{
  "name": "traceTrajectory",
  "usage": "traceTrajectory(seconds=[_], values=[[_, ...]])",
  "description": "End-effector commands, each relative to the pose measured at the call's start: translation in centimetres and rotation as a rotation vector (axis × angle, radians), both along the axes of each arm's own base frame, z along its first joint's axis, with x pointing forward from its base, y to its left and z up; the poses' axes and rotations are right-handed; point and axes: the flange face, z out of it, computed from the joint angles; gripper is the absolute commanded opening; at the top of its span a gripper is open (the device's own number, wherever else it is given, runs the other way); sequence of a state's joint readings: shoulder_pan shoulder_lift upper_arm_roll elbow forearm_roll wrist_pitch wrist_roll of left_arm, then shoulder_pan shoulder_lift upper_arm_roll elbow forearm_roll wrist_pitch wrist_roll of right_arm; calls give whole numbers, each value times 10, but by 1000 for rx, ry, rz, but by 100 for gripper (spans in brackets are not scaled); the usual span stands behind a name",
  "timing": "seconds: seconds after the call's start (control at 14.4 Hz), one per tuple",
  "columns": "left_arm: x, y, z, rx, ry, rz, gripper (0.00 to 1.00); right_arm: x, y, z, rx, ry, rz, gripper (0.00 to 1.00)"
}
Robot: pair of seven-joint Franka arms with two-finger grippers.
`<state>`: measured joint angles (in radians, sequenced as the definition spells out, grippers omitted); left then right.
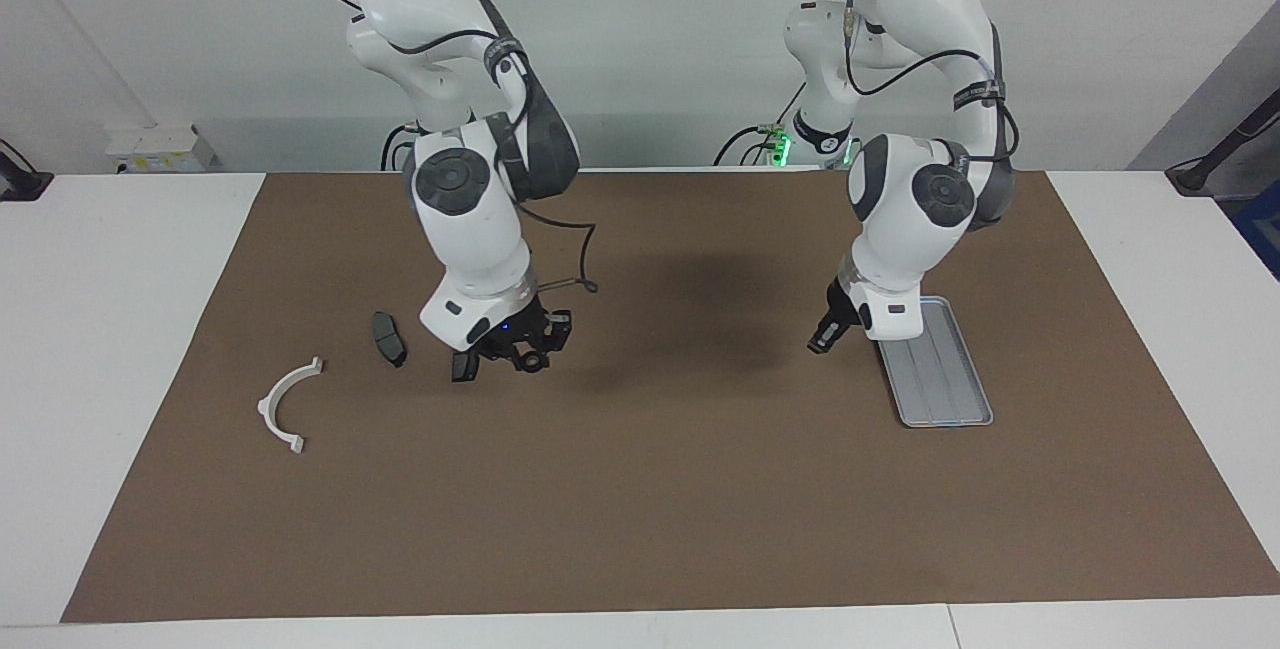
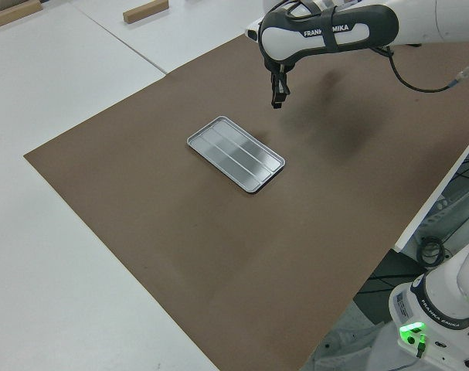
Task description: Place bearing gear from tray to pile
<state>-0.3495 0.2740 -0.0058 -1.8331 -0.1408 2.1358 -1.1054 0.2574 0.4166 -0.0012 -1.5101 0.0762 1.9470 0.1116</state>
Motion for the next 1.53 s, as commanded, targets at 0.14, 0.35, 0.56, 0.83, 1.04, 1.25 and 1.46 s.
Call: traceTrajectory(seconds=[0.14, 0.35, 0.56, 0.83, 1.04, 1.25, 1.46], values=[[-31, -91, -12, -32, -55, 52, 0, 8, -124, 3, 13, 47, 141, 6], [-51, -134, -39, -12, -42, 29, 0, 3, -204, -6, 10, 50, 245, 6], [-69, -166, -58, -6, -42, 10, 0, -9, -240, -16, -57, 63, 265, 5], [-72, -167, -71, 31, -45, -17, 0, -21, -243, -49, -62, 40, 253, 5], [-74, -167, -78, 37, -40, -20, 0, -21, -241, -66, -67, 19, 253, 5], [-80, -163, -89, 67, -45, -45, 0, -25, -240, -85, -73, -10, 255, 5], [-81, -162, -89, 70, -45, -47, 0, -23, -244, -102, -71, -3, 253, 5]])
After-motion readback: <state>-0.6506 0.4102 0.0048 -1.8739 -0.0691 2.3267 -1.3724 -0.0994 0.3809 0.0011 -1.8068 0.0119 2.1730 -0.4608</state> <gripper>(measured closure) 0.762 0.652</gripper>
